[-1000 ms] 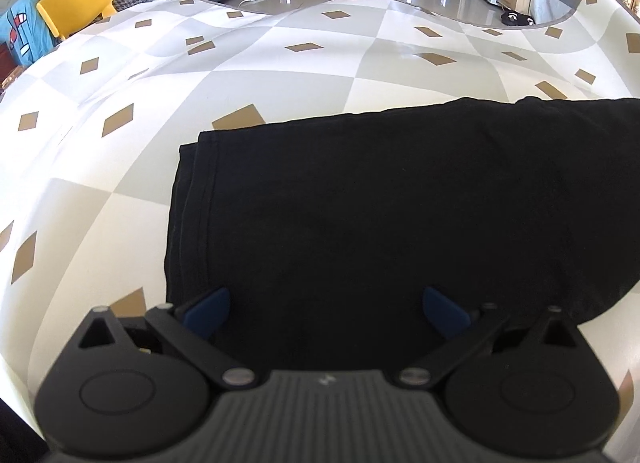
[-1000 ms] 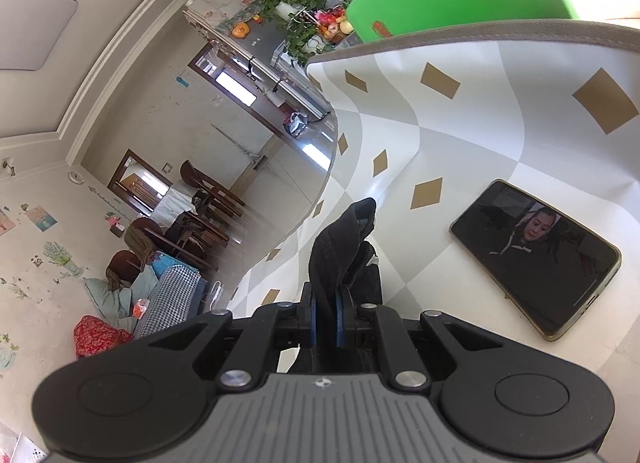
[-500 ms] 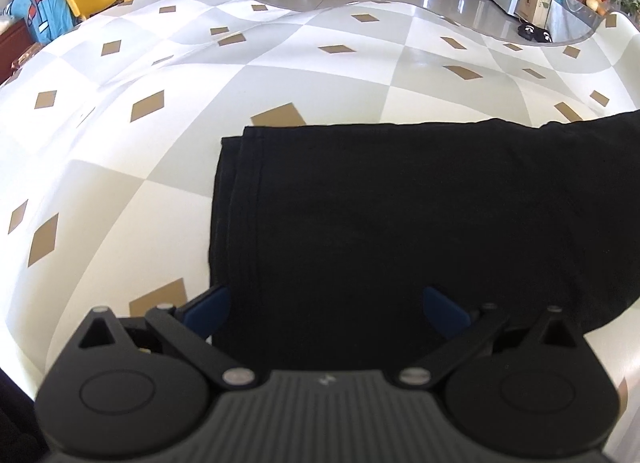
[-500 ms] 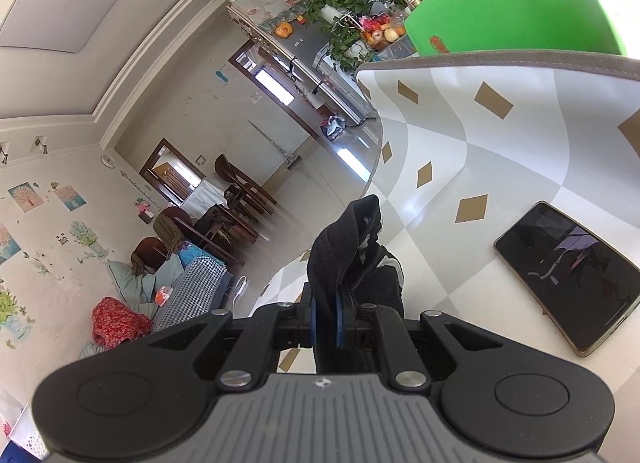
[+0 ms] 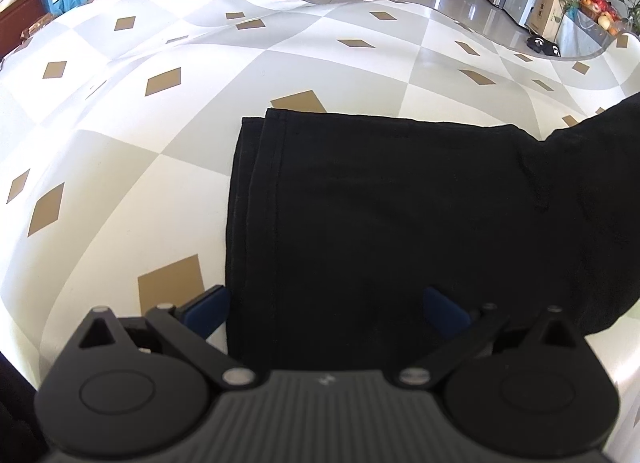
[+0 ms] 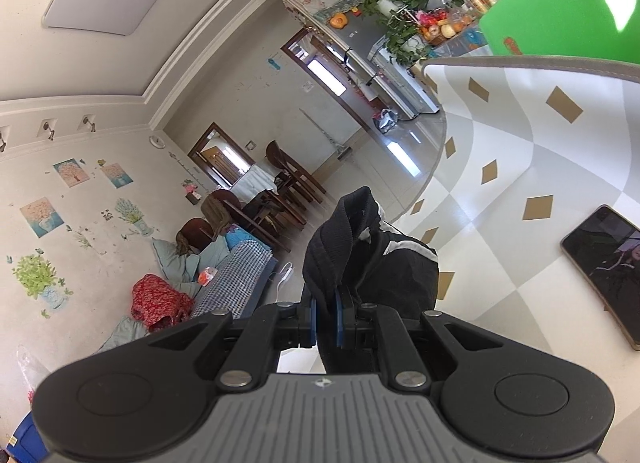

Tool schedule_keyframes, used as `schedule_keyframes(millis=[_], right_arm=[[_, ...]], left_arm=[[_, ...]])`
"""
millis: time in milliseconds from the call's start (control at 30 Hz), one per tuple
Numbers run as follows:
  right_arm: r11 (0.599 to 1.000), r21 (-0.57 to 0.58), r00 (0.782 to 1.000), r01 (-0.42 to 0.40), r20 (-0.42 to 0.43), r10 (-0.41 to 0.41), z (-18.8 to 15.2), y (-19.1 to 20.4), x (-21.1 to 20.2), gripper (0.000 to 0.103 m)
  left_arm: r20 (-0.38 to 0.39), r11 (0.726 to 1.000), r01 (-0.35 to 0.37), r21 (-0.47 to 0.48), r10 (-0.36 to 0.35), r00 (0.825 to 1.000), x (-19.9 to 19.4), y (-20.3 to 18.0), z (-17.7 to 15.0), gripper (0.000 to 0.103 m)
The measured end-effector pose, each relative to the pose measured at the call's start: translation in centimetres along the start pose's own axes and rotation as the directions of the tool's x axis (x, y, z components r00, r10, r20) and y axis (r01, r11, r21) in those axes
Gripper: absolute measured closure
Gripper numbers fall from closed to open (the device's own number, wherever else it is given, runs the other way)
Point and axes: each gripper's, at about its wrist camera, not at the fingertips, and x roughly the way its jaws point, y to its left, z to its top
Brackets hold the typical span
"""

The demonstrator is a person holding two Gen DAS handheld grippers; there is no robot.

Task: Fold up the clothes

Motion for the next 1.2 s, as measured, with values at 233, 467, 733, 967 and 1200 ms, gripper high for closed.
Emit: schedule_keyframes(millis=[233,467,733,967,1200], right_arm=[[0.993,-0.031,0.993,-0.111,-0.036,0.110,-0.8,2.3,0.4,0.093],[0.972,-0.086,0.972,-0.220,-0.106,0.211,-2.7,5.1,1.1,0.093],[0.932,-0.158,0.929,-0.326,-0.237,0.285,-7.0,8.5,2.5,0.094],[0.887,-0.233,0.860,-0.398,-0.432,0.272,-14.2,10.1,4.4,0.094],[0.839,-0.321,0.787,-0.440,-0.587,0.188,-21.4,10.3,5.9,0.094]], left_arm=[[0.018,0.997,-0.016,-0.073,0.017,1.000,-0.8,1.5,0.4,0.000],[0.055,0.989,-0.034,-0.147,0.042,0.998,-2.0,3.3,1.2,0.000],[0.102,0.970,-0.075,-0.230,0.101,0.990,-3.7,5.8,1.7,0.000],[0.137,0.948,-0.111,-0.299,0.157,0.978,-4.9,8.0,1.6,0.000],[0.155,0.945,-0.120,-0.304,0.174,0.973,-5.2,8.5,1.5,0.000]])
